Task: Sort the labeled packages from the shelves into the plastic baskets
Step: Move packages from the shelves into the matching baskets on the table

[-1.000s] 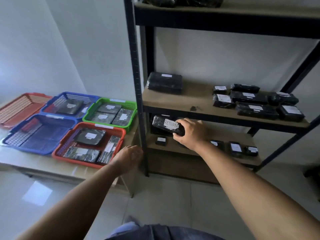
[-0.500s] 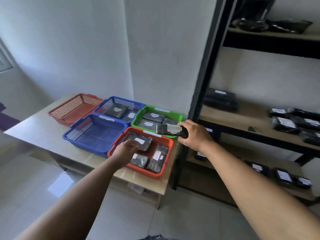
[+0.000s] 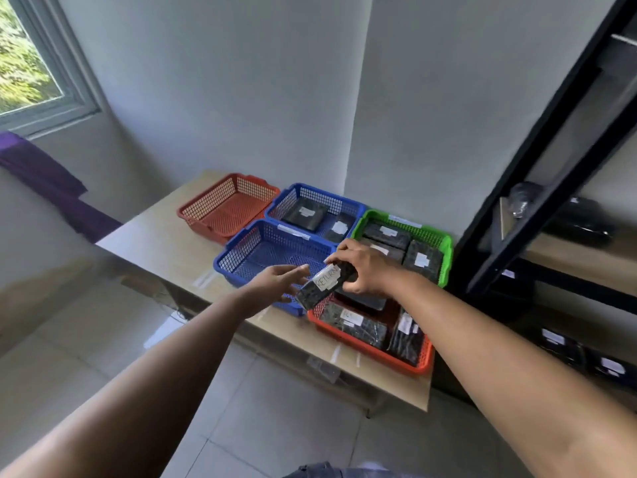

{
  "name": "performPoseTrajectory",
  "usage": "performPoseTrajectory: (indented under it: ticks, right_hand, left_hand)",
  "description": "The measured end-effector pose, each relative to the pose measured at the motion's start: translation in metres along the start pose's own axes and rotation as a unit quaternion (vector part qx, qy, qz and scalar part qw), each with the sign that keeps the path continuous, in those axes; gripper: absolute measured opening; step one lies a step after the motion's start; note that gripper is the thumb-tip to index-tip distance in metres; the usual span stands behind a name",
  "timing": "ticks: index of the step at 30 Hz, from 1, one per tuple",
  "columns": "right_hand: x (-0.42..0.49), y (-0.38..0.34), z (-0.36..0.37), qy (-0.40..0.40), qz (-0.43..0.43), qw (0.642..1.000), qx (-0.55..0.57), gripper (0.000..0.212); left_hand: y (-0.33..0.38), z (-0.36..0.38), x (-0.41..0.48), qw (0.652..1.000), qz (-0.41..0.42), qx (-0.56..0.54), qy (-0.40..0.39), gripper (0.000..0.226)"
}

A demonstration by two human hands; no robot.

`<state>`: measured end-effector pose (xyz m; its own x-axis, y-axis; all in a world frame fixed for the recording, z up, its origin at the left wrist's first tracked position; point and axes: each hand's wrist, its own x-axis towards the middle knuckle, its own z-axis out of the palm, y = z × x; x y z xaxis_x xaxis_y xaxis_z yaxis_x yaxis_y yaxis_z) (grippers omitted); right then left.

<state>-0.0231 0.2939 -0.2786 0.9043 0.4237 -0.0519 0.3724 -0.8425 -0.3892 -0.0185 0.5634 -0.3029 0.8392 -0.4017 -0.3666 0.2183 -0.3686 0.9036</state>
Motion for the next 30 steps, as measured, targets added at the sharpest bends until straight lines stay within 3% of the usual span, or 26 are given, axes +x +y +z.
performPoseTrajectory:
  ticks: [4, 10, 15, 18, 24, 30]
  right_hand:
    - [0.039, -0.002, 0.007, -0.010, -0.008, 1.000, -0.001, 0.066]
    - [0.100, 0.016, 0.015, -0.007, -0.006, 0.999, 0.038, 0.071]
    - [0.154, 0.038, 0.013, 0.058, 0.084, 0.979, 0.177, 0.060]
    - [0.185, 0.061, 0.011, 0.049, 0.105, 0.968, 0.221, 0.047]
    - [0.237, 0.113, 0.033, 0.100, 0.194, 0.951, 0.220, 0.033]
    - [0.242, 0.160, 0.059, 0.093, 0.309, 0.934, 0.150, 0.051]
  left_hand:
    - [-0.005, -0.007, 0.023, 1.000, 0.003, 0.019, -0.018, 0.039]
    - [-0.003, -0.030, 0.068, 0.999, 0.003, 0.051, 0.016, 0.034]
    - [0.004, -0.061, 0.112, 0.999, -0.034, 0.018, 0.038, 0.031]
    - [0.014, -0.080, 0.143, 0.998, -0.050, -0.008, 0.028, 0.031]
    - [0.016, -0.100, 0.201, 0.995, -0.075, -0.025, 0.052, 0.031]
    - [0.003, -0.112, 0.248, 0.991, -0.091, 0.032, 0.094, 0.033]
